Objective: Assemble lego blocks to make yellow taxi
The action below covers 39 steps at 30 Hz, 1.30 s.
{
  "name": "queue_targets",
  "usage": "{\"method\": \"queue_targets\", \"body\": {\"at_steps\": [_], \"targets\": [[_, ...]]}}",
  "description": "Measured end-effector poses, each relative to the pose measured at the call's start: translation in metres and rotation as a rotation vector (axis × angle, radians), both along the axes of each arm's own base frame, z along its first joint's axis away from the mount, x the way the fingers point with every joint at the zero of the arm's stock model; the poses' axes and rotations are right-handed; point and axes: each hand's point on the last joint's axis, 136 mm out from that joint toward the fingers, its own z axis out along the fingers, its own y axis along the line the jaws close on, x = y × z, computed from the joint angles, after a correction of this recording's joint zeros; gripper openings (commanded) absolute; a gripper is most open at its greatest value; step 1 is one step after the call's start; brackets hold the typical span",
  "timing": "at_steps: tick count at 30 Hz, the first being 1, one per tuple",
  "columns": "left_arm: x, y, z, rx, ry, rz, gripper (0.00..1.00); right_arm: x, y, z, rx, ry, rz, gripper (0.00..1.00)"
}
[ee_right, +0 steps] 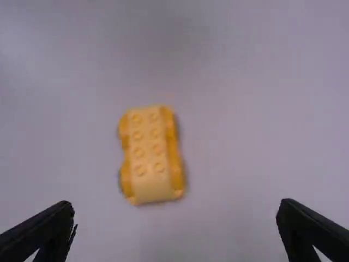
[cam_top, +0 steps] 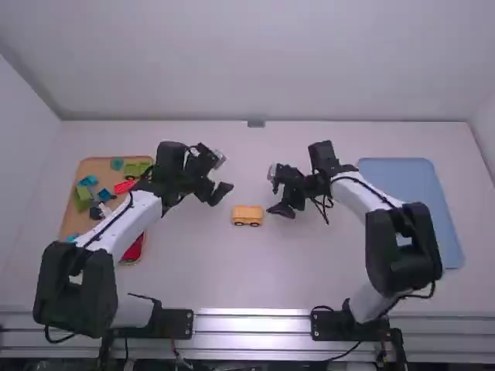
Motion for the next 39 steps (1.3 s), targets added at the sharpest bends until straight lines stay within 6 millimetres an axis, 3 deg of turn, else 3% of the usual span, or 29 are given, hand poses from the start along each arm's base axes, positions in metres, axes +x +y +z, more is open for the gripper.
{"method": "queue_targets", "body": {"at_steps": [3, 8, 9, 13, 14, 17, 18, 20, 22, 25, 28, 31, 33, 39], "targets": [[-0.009, 0.019, 0.007, 0.018, 0.058, 0.145, 0.99, 0.015, 0.007, 0.028, 0.033, -0.102, -0.017, 0.99], [-0.015, 0.058, 0.046, 0.013, 0.017, 0.428, 0.99, 0.027, 0.026, 0.052, 0.101, -0.181, -0.034, 0.99], [-0.018, 0.074, 0.06, 0.001, -0.003, 0.536, 0.99, 0.026, 0.035, 0.058, 0.128, -0.184, -0.028, 0.99], [-0.03, 0.123, 0.081, -0.02, -0.044, 0.799, 0.99, 0.011, 0.061, 0.072, 0.189, -0.145, 0.025, 0.99], [-0.031, 0.126, 0.082, -0.021, -0.044, 0.815, 0.99, 0.01, 0.065, 0.074, 0.195, -0.143, 0.034, 0.99], [-0.047, 0.165, 0.083, -0.024, -0.031, 0.996, 1.0, -0.001, 0.094, 0.102, 0.248, -0.156, 0.097, 0.99], [-0.047, 0.167, 0.083, -0.024, -0.03, 1.002, 0.99, -0.001, 0.096, 0.105, 0.252, -0.158, 0.101, 0.99], [-0.056, 0.192, 0.091, -0.041, -0.053, 1.105, 0.99, -0.008, 0.117, 0.128, 0.286, -0.168, 0.129, 0.99], [-0.061, 0.201, 0.097, -0.054, -0.071, 1.144, 0.99, -0.013, 0.125, 0.136, 0.3, -0.163, 0.141, 0.99], [-0.08, 0.231, 0.111, -0.095, -0.112, 1.272, 0.99, -0.018, 0.148, 0.152, 0.349, -0.143, 0.155, 0.99], [-0.099, 0.253, 0.114, -0.096, -0.119, 1.364, 0.99, -0.015, 0.164, 0.154, 0.382, -0.112, 0.15, 0.99], [-0.111, 0.267, 0.113, -0.097, -0.113, 1.429, 0.99, -0.015, 0.178, 0.145, 0.378, -0.061, 0.152, 0.99], [-0.121, 0.278, 0.107, -0.085, -0.082, 1.479, 0.99, -0.015, 0.19, 0.133, 0.368, -0.018, 0.158, 0.99], [-0.153, 0.301, 0.089, -0.081, 0.01, 1.631, 0.99, -0.018, 0.207, 0.125, 0.363, 0.012, 0.178, 0.99]]}}
